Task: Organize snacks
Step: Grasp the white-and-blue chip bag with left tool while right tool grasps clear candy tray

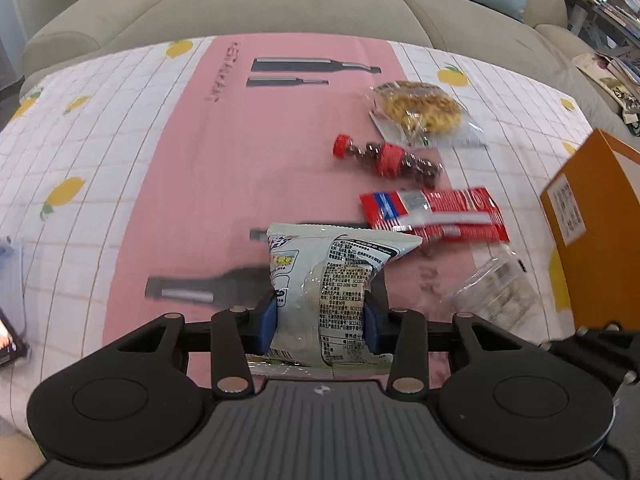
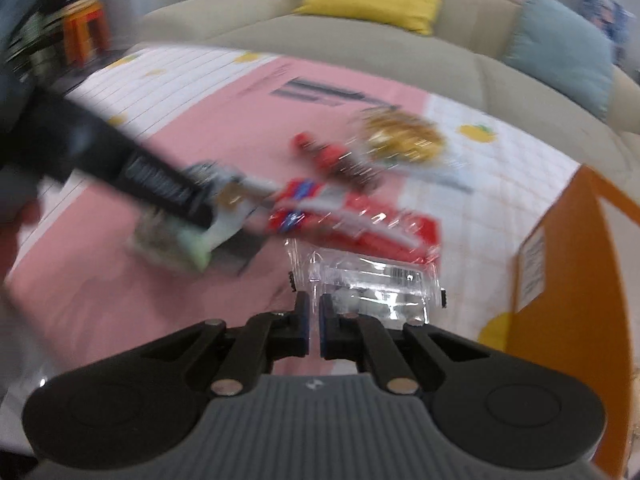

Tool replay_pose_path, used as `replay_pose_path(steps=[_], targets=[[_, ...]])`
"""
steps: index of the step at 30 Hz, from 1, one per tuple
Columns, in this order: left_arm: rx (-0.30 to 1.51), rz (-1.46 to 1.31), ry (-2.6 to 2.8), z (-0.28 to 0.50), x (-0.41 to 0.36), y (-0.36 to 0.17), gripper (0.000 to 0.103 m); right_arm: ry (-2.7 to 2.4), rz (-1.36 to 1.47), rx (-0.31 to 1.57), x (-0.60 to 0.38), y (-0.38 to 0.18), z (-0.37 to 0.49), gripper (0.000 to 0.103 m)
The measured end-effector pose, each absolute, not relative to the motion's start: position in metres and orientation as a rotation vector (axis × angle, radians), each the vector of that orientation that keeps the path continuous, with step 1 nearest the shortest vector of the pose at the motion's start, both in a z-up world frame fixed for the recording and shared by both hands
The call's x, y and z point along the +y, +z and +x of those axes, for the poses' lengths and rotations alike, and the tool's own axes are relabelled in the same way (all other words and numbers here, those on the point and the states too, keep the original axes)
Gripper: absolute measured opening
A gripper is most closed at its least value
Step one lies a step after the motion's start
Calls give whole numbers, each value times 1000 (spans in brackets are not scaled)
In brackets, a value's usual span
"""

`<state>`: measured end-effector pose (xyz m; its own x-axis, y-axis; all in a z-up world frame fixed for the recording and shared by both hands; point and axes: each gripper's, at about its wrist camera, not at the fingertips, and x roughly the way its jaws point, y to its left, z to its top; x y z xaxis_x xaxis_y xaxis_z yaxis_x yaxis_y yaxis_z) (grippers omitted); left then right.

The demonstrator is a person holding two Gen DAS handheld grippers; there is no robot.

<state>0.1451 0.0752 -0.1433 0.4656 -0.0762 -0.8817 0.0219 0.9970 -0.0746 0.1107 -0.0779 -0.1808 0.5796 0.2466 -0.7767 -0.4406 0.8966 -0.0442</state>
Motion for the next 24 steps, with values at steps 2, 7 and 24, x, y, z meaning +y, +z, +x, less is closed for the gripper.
replay_pose_path(steps=[2, 7, 24], targets=[[1092, -60, -68, 136, 76, -144, 47, 428, -265, 882, -79, -186, 99, 1], [1094, -26, -71, 121, 70, -146, 47, 437, -315, 904, -86, -184, 83, 4], [1107, -93, -57, 127, 81, -154, 62, 73, 136, 1100, -112, -188, 119, 75]])
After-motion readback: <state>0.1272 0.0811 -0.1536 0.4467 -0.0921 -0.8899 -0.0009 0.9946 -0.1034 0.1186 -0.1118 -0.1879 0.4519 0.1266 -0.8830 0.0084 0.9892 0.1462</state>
